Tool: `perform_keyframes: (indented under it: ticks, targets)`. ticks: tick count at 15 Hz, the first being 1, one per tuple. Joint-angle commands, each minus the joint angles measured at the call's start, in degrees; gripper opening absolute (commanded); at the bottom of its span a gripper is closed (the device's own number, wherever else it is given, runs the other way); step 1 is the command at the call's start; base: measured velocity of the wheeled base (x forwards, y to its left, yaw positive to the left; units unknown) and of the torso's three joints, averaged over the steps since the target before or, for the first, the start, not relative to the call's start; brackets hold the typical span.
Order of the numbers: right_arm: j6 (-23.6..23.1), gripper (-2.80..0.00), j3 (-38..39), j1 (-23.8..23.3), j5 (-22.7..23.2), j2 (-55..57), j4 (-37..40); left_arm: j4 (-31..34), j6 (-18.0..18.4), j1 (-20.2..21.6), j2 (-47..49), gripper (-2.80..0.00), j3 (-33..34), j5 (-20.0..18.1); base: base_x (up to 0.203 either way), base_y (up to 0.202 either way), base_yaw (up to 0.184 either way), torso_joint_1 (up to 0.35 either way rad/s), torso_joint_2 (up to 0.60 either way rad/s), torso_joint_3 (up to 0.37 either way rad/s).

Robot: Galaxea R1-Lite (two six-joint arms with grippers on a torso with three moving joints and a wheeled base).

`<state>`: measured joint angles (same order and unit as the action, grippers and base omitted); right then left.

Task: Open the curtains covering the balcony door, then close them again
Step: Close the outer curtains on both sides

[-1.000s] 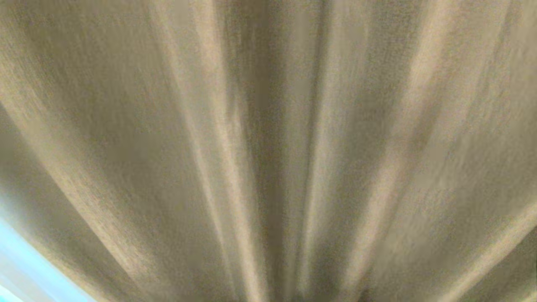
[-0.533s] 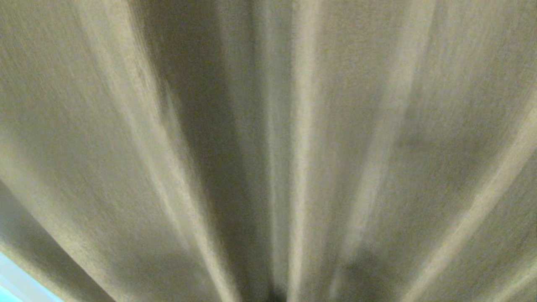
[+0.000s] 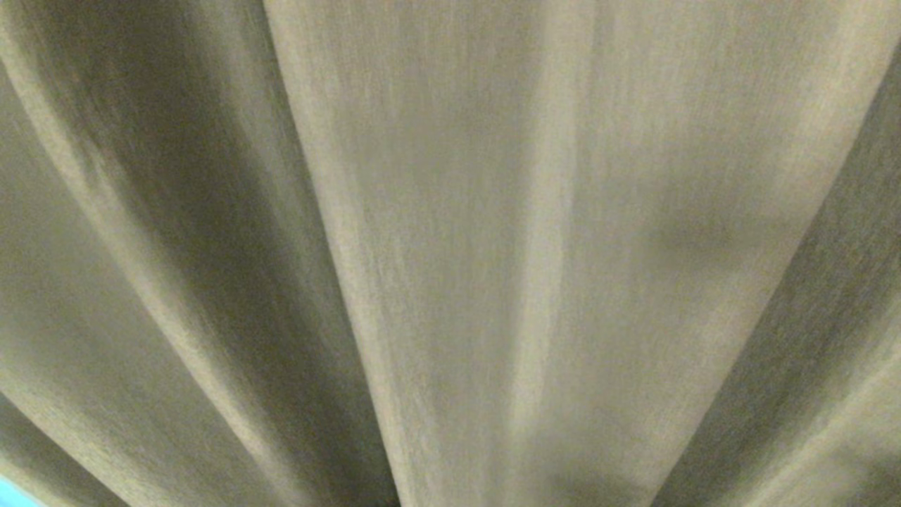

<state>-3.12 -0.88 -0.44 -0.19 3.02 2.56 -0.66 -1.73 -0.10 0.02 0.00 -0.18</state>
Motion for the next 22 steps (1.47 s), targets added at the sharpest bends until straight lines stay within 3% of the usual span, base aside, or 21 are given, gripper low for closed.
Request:
perform_keyframes:
  ticks: [1, 22]
  targets:
    - [0.22, -2.8, -0.18, 0.09, 0.01, -3.02, 0.26, -0.04, -0.03, 0.01, -0.02, -2.8, 0.0, 0.01, 0.0, 0.0, 0.0, 0.0, 0.0, 0.0]
    - [0.22, -2.8, -0.18, 0.09, 0.1, -3.02, 0.26, 0.04, -0.03, 0.01, -0.02, -2.8, 0.0, 0.01, 0.0, 0.0, 0.0, 0.0, 0.0, 0.0]
